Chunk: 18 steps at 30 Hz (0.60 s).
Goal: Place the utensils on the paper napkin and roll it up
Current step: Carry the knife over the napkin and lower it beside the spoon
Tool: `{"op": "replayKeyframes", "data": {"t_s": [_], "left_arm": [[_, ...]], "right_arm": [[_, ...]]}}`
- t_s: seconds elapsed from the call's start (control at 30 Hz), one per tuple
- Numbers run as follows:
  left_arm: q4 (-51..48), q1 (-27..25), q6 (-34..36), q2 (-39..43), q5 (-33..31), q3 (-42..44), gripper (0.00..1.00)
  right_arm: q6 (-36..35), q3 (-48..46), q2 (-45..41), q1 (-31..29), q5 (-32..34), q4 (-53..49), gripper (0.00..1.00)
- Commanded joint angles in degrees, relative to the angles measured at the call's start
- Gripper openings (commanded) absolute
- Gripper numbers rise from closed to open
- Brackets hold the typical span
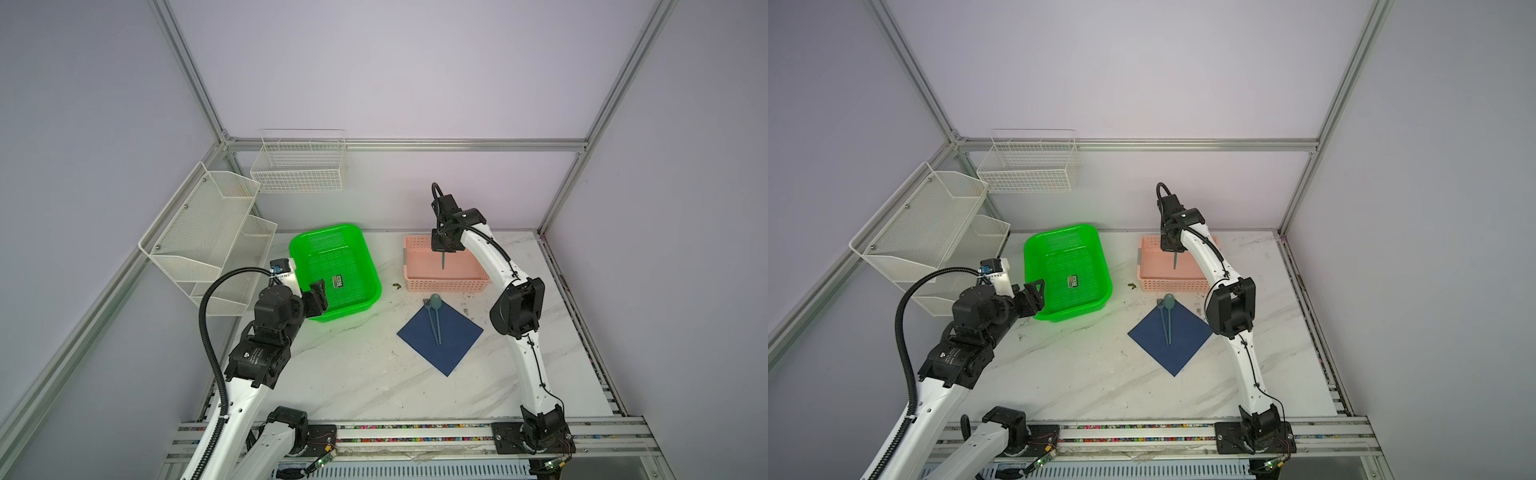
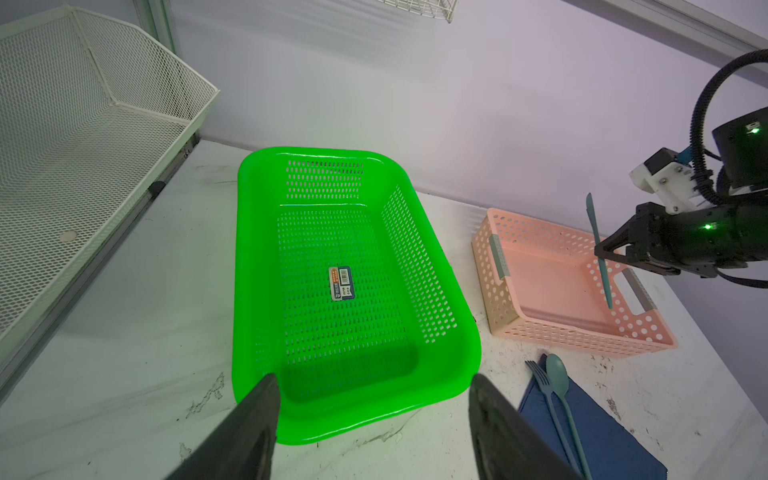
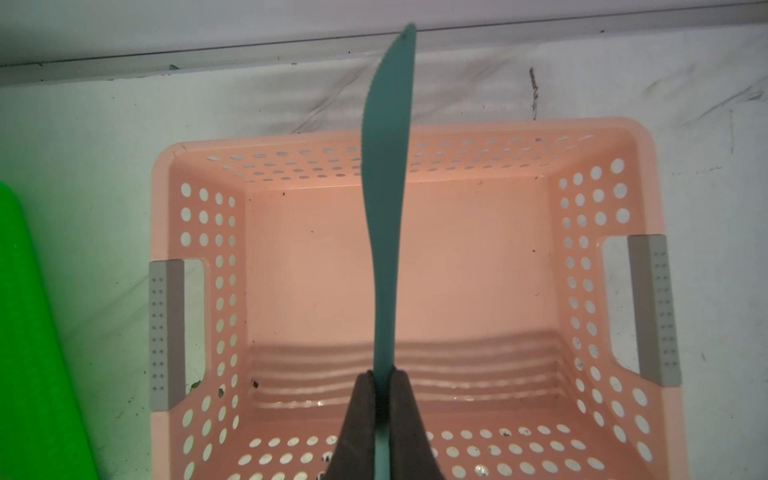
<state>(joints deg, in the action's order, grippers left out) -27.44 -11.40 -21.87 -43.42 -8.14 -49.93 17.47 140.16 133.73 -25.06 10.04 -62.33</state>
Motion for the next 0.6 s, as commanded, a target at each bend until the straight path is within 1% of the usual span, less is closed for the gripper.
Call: {"op": "replayKeyframes", "data": {"t_s": [0.0, 0.2, 0.3, 0.43, 0.57], "left_arm": [[2.38, -0.12, 0.42, 0.11, 0.03, 1.49, 0.71], [2.72, -0.12, -0.06, 0.0, 0.92, 1.82, 0.71], [2.94, -0.12, -0.53, 0.06, 1.59, 2.06, 0.71], [3.37, -0.27, -1.37, -0.06, 3.06, 2.75, 0.71], [3.74, -0.2, -2.55, -0.24, 4.52, 3.46, 0.71]], "right_arm": [[-1.03, -6.87, -7.64, -1.9, 2.0, -1.85, 0.08], [-1.05, -26.75, -21.21, -3.99, 2.26, 2.67, 0.09], [-0.65, -36.97, -28.2, -4.23, 0.89, 6.33, 0.09], [0.39, -49.62, -36.47, -5.09, -3.06, 11.05, 0.09], [1.83, -60.93, -41.37, -6.21, -6.68, 16.43, 0.09]]}}
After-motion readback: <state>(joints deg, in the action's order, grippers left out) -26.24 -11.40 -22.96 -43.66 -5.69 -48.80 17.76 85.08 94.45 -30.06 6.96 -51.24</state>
